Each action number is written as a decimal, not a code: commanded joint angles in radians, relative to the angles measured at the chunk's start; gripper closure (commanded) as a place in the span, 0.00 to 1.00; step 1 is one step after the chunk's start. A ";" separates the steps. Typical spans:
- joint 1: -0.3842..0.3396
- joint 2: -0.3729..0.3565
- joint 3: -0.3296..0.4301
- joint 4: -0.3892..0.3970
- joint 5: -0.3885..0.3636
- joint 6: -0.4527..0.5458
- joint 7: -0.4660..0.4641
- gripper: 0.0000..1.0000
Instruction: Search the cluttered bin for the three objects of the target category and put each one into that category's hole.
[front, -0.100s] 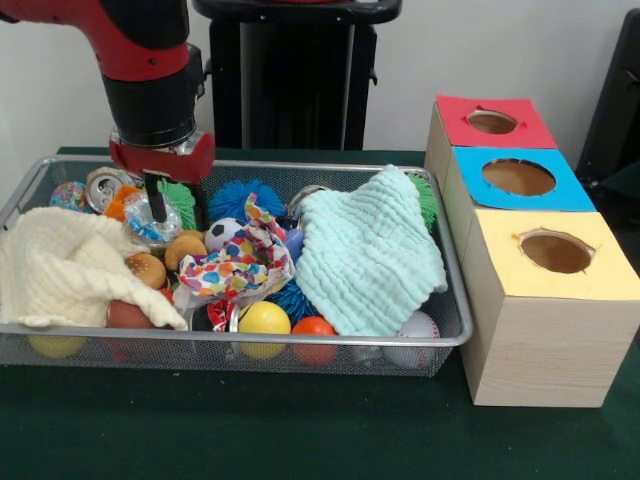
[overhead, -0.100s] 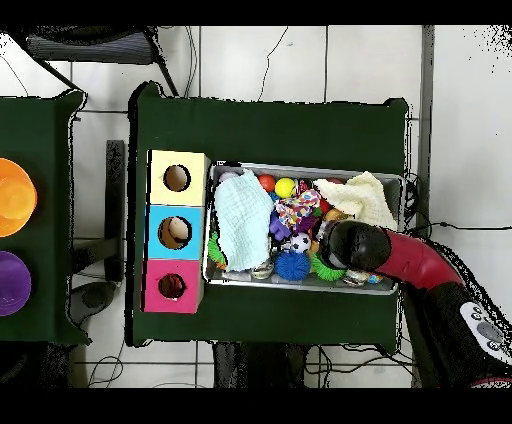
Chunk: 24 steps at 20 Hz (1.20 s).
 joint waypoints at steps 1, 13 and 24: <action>-0.042 0.049 0.161 0.075 0.015 -0.035 -0.036 0.00; 0.001 0.069 0.118 0.026 -0.077 -0.118 -0.007 0.00; 0.082 0.033 0.028 -0.010 -0.162 -0.128 0.013 0.00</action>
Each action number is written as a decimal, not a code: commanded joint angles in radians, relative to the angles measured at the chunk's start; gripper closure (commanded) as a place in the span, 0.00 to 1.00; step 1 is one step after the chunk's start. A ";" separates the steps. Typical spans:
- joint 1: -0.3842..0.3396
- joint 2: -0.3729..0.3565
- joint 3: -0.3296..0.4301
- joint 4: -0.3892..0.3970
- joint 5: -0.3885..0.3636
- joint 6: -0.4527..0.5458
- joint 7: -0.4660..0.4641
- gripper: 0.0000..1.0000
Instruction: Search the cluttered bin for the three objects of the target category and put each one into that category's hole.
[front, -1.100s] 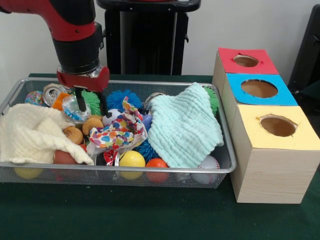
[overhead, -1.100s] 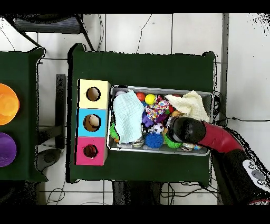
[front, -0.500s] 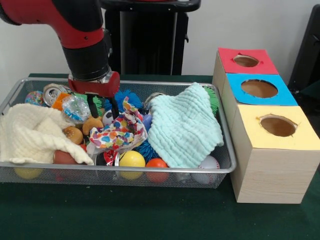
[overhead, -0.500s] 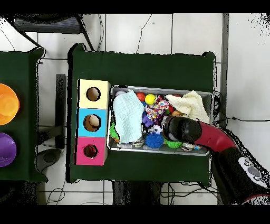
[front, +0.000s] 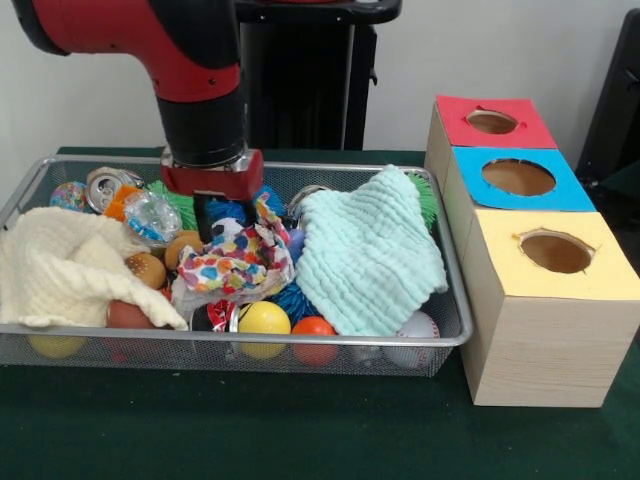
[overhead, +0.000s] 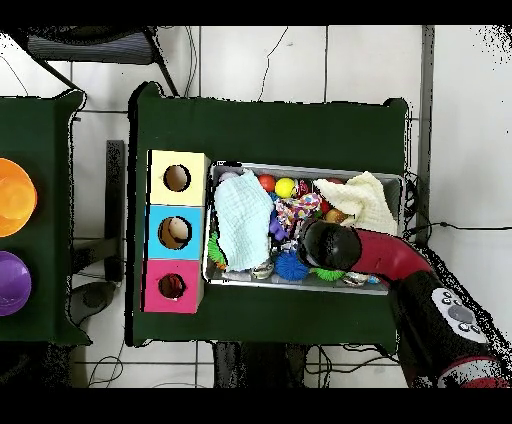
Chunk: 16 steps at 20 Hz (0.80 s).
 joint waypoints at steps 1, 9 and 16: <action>0.049 0.000 -0.024 -0.045 -0.081 0.010 -0.003 0.00; 0.089 -0.002 -0.058 -0.078 -0.118 0.021 0.000 0.00; 0.144 -0.007 -0.117 -0.102 -0.157 0.013 0.028 0.00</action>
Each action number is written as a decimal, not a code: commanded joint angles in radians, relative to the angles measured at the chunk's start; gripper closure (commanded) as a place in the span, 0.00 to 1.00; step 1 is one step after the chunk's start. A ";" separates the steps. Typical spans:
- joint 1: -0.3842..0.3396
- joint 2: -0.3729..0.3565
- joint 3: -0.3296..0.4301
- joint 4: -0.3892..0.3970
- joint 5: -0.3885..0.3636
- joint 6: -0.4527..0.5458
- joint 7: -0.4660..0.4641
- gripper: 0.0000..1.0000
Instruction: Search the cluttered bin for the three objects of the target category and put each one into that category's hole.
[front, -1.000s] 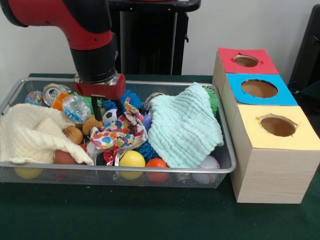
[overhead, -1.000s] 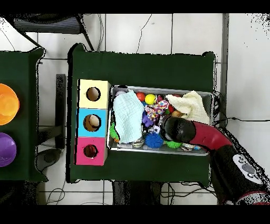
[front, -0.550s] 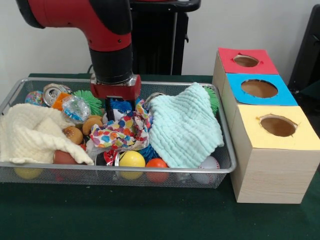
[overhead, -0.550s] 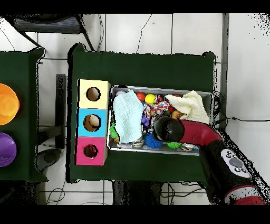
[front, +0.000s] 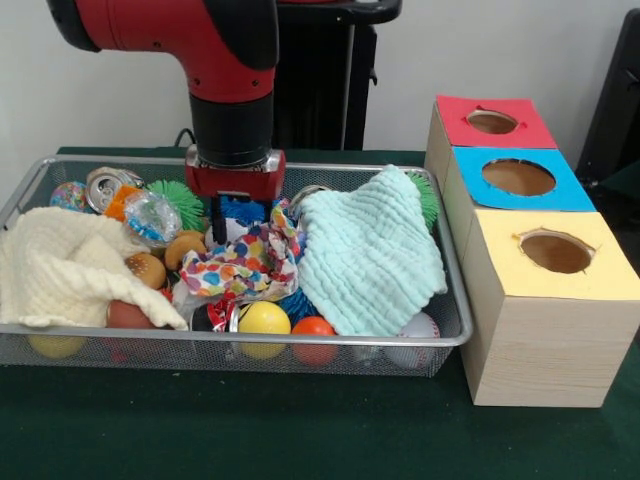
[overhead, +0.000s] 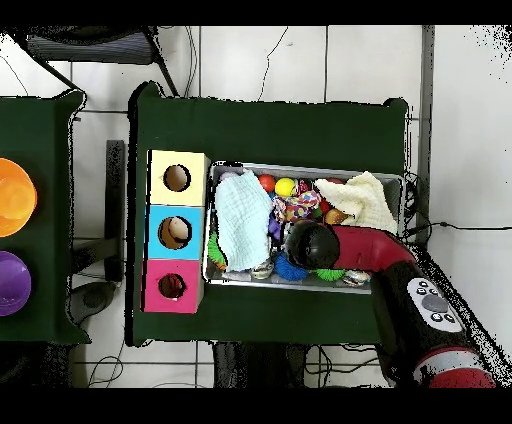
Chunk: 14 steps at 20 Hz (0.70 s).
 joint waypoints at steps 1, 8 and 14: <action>0.046 0.002 -0.065 -0.080 -0.083 0.015 0.027 0.00; 0.049 0.009 -0.071 -0.099 -0.076 0.054 -0.001 0.00; 0.040 0.022 -0.063 -0.121 -0.074 0.051 -0.022 0.00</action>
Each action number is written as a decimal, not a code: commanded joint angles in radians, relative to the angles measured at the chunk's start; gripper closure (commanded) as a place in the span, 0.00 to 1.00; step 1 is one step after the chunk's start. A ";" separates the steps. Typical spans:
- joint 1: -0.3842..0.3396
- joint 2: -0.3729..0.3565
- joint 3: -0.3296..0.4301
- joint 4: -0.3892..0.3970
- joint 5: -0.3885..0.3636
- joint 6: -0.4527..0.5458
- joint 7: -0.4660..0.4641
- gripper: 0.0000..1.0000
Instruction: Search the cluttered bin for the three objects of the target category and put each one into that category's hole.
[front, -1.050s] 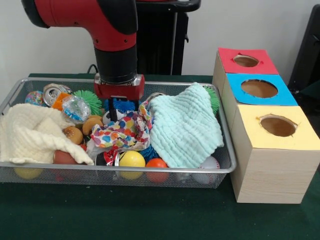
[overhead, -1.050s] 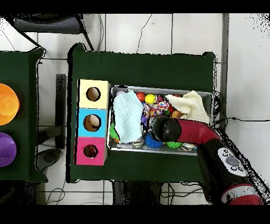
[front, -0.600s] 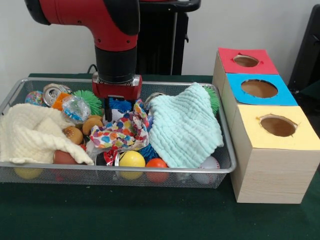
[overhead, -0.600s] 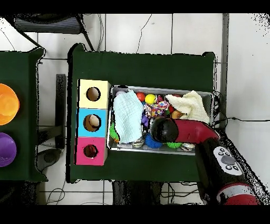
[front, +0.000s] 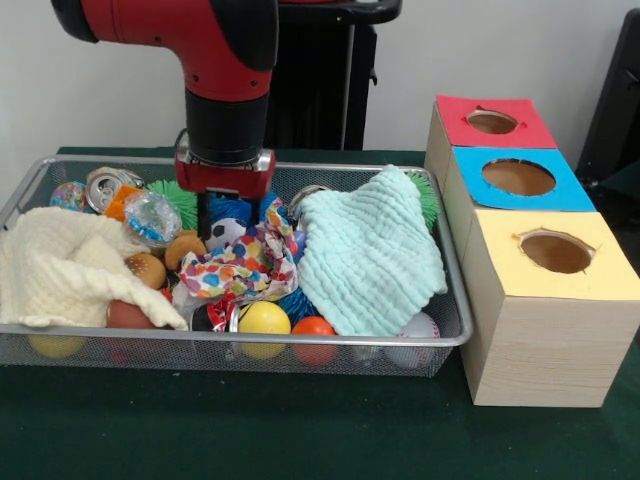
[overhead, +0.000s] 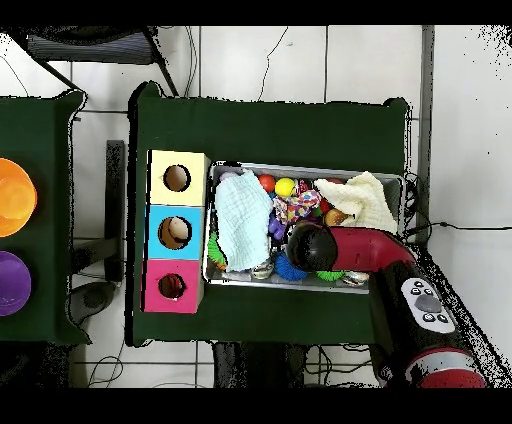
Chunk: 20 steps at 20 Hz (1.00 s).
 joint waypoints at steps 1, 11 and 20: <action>-0.007 0.025 0.000 -0.104 -0.048 0.064 -0.030 0.00; -0.016 0.032 -0.004 -0.117 -0.056 0.057 -0.041 0.00; 0.019 0.035 -0.065 -0.141 -0.071 0.129 -0.047 0.00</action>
